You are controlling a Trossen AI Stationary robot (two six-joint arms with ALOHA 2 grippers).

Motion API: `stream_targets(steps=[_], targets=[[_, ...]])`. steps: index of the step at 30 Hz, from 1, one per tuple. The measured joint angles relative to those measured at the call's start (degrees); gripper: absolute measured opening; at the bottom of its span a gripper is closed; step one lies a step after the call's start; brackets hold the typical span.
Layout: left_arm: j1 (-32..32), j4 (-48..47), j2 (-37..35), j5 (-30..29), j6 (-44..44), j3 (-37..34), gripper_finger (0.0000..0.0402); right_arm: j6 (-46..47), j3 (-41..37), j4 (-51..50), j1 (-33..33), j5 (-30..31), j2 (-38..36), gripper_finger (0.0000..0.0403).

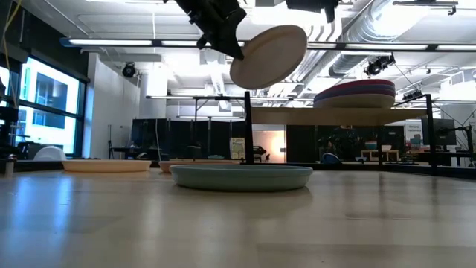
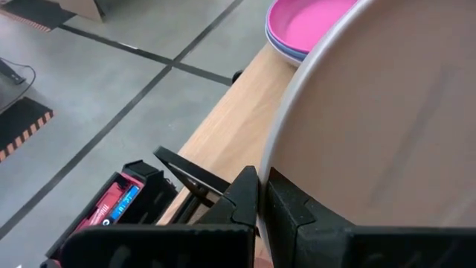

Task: Place and stack plates onto a shelf
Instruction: Put the gray plate on the shelf

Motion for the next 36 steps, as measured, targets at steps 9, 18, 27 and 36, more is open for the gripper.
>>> stream_targets(steps=[9,18,27,36], targets=[[-1.82,-1.19,0.00,-1.46,-0.77,0.00,0.0000,6.48,0.00,-3.40,0.04,4.02,0.00,0.0112],[-4.11,-6.42,0.02,-4.55,-2.32,0.00,0.0000,9.48,0.00,-10.60,2.59,6.20,0.30,0.0112],[-5.39,-7.81,0.02,-6.08,-3.47,0.00,0.0000,10.94,0.00,-11.75,6.96,7.65,4.42,0.0112],[-5.39,-10.74,0.02,-7.74,-4.41,0.00,0.0000,17.32,0.00,-15.37,8.63,11.49,7.44,0.0112]])
